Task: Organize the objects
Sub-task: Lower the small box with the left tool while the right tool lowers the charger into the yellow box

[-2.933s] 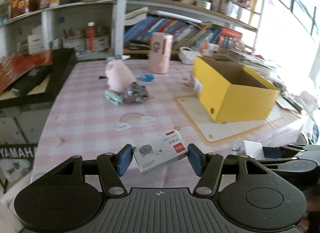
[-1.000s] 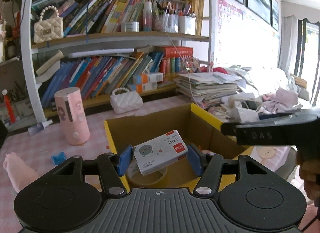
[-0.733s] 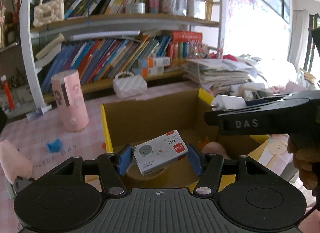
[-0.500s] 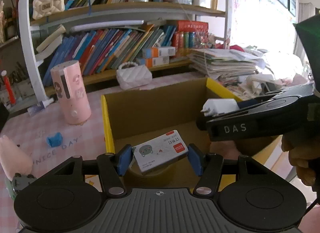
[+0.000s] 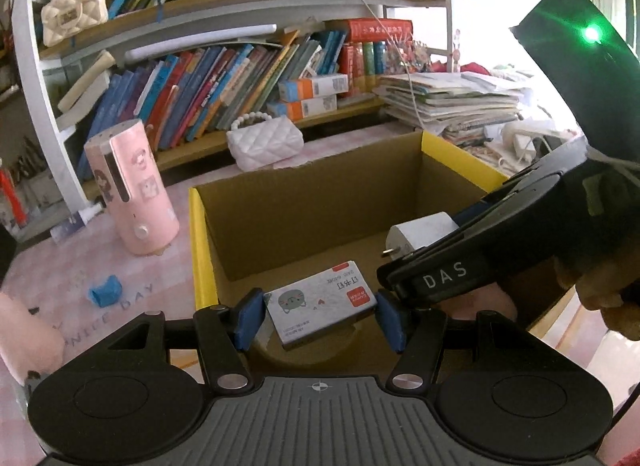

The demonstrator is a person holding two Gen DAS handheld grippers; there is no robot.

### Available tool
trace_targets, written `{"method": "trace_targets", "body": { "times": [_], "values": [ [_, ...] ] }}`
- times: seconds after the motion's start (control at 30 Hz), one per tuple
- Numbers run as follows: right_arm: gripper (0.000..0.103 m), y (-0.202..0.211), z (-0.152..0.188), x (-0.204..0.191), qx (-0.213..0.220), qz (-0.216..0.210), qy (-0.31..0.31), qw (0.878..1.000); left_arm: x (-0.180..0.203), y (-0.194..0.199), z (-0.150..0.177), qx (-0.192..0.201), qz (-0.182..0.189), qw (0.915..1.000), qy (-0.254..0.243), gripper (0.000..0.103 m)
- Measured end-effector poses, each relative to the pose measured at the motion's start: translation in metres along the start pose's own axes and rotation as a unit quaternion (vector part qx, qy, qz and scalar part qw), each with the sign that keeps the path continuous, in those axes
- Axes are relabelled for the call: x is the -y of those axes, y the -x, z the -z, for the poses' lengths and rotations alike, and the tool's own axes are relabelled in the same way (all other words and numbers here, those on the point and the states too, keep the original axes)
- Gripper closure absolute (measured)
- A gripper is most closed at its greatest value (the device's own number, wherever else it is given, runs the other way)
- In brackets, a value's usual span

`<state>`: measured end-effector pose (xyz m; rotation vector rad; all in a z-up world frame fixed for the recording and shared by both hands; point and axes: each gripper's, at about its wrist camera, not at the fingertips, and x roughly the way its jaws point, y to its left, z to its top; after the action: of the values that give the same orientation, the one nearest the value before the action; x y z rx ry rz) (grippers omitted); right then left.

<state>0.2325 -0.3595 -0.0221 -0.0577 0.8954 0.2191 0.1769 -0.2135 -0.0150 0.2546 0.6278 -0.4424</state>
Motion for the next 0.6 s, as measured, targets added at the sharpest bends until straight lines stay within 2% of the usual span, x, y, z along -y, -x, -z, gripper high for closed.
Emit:
{"method": "trace_targets", "body": {
  "times": [0.13, 0.37, 0.5, 0.6],
  "values": [
    [0.039, -0.005, -0.004, 0.002, -0.015, -0.003, -0.008, 1.000, 0.000, -0.002, -0.001, 0.001, -0.001, 1.0000, -0.006, 0.043],
    [0.039, -0.006, -0.004, 0.002, -0.015, -0.005, -0.009, 1.000, 0.001, 0.000, 0.000, 0.003, -0.008, 0.9999, -0.009, 0.042],
    [0.037, -0.001, -0.001, 0.003, -0.002, -0.013, -0.012, 1.000, -0.003, 0.007, 0.001, 0.010, -0.008, 0.9999, 0.003, 0.034],
    [0.037, 0.006, 0.002, 0.003, 0.012, -0.018, -0.028, 0.999, -0.007, 0.017, 0.001, 0.024, -0.010, 0.9996, 0.012, 0.031]
  ]
}}
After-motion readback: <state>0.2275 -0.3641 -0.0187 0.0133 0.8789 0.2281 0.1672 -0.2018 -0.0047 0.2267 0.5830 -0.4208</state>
